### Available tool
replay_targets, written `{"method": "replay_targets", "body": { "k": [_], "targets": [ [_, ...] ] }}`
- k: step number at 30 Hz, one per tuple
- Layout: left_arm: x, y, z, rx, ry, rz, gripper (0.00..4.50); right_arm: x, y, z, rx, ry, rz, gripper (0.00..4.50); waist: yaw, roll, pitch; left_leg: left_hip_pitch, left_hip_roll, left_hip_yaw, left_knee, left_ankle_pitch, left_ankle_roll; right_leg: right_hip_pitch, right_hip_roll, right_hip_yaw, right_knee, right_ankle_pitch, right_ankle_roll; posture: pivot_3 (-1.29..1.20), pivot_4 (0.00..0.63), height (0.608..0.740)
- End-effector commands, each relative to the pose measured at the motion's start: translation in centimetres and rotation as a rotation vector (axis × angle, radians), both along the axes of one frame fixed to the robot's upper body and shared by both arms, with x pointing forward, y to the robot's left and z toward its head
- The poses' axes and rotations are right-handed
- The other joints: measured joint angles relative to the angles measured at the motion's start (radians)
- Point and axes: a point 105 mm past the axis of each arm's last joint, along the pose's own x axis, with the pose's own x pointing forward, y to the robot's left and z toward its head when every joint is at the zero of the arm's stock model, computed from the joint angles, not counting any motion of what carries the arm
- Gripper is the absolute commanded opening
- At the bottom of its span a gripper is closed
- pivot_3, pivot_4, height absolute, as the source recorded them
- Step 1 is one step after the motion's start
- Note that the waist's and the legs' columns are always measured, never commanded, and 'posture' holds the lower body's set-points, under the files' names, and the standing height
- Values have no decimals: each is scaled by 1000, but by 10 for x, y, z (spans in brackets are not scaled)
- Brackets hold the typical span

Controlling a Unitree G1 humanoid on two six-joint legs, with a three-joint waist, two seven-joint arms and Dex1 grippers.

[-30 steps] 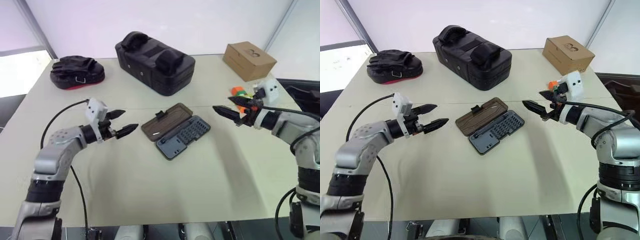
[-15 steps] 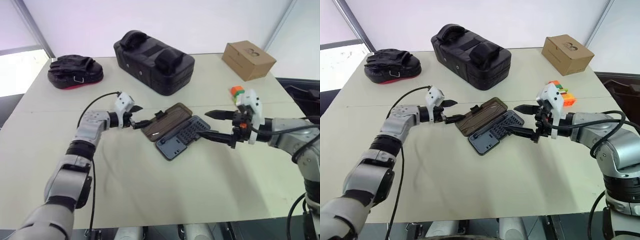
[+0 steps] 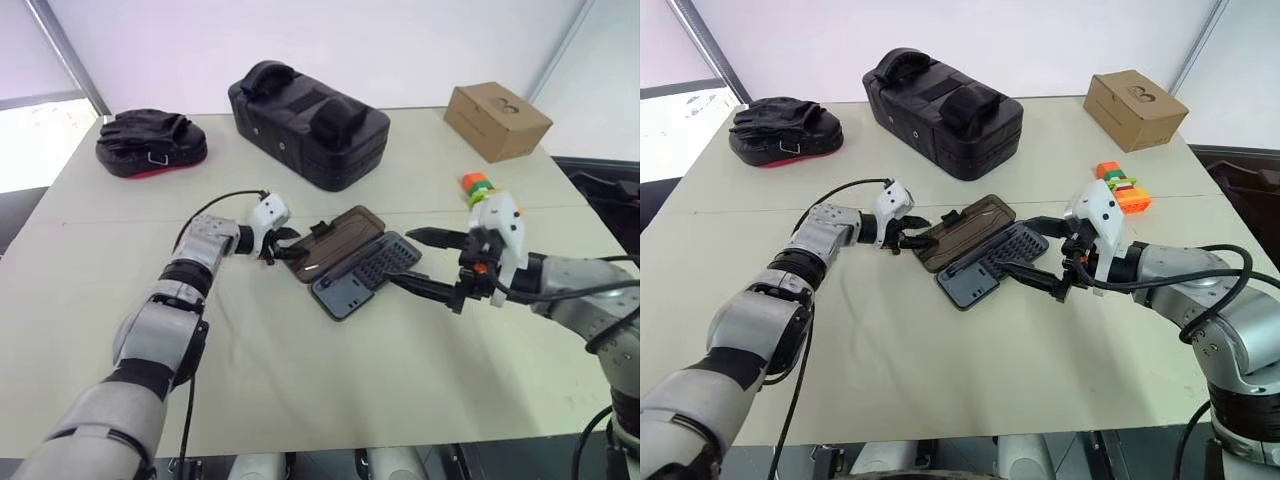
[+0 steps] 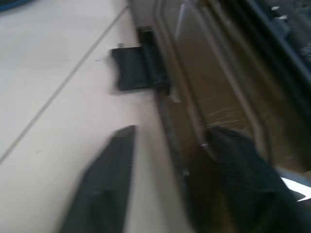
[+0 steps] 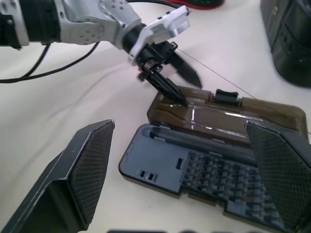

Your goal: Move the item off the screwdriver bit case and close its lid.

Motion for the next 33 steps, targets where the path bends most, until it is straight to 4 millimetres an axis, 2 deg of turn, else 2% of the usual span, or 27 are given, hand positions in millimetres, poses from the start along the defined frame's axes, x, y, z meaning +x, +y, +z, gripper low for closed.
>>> {"method": "replay_targets", "body": {
  "k": [1,2,3,7,10,14,17,22,28,33],
  "targets": [
    [-4,11,-18,74,44,17,616,-4,1,11,9,-58,4,4500,-1,0,0,0,0,0,0,0,0,0,0,0,0,0,0,0,150,740],
    [-4,11,-19,76,44,18,86,-4,1,11,9,-57,2,4500,-1,0,0,1,0,0,0,0,0,0,0,0,1,0,0,0,150,740],
    [-4,11,-19,78,44,19,32,-3,1,11,9,-56,1,4500,0,0,0,0,1,0,0,0,0,0,0,0,1,0,0,0,150,740],
    [-2,13,-19,96,32,30,32,-2,0,10,11,-51,-2,4500,0,-1,-1,1,0,0,0,0,0,0,0,0,0,0,0,0,150,740],
    [0,21,-13,173,-78,-12,32,-4,-4,3,-32,-26,8,4500,0,-1,-1,1,0,0,0,0,0,0,0,0,1,0,0,0,150,740],
    [-1,26,3,188,-191,-76,32,-13,-9,0,-72,11,53,4500,-6,-2,0,1,1,0,0,0,0,0,1,0,0,0,0,0,150,740],
    [-9,31,8,247,-277,-187,32,-27,-7,-4,-104,53,126,4500,-8,-2,0,1,2,0,0,0,0,-1,2,0,0,0,0,0,150,740],
    [-25,35,11,244,-313,-304,32,-47,2,-8,-122,106,235,4500,0,-2,0,0,4,0,0,0,0,-1,1,0,0,0,0,0,150,740],
    [-44,29,9,200,-340,-398,32,-58,11,-9,-112,135,312,4500,3,-3,1,-1,3,0,0,0,1,0,0,0,-2,0,0,0,150,740],
    [-55,23,2,195,-342,-440,32,-56,10,-10,-118,141,320,4500,3,-3,1,-2,3,0,0,-1,1,0,0,0,-3,0,0,0,150,740]
  ]
}}
